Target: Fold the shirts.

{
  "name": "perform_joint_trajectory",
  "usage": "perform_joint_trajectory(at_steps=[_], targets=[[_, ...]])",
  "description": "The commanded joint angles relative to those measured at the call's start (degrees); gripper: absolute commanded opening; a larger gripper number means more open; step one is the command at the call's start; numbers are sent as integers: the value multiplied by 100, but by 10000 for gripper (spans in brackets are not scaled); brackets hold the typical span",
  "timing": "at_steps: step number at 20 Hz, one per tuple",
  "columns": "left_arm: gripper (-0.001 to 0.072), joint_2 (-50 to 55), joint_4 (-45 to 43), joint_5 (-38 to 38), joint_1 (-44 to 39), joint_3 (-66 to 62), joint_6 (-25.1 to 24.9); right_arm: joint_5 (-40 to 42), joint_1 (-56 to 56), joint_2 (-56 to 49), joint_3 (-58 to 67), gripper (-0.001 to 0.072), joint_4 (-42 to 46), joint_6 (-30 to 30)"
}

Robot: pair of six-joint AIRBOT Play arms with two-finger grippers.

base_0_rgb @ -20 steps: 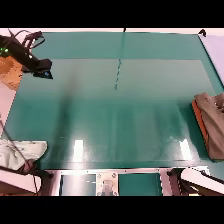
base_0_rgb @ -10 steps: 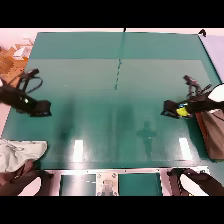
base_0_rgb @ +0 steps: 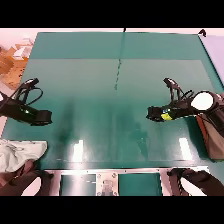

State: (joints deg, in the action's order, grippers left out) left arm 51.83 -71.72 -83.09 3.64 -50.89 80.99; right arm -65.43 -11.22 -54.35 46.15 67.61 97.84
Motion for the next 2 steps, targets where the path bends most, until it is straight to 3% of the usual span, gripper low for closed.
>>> perform_joint_trajectory(at_steps=[1,2], targets=[[24,-22,0,96,-2,24,0,31,-50,4,-9,23,-11,7],[23,-22,0,109,-2,24,0,28,-50,4,-9,23,-11,9]])
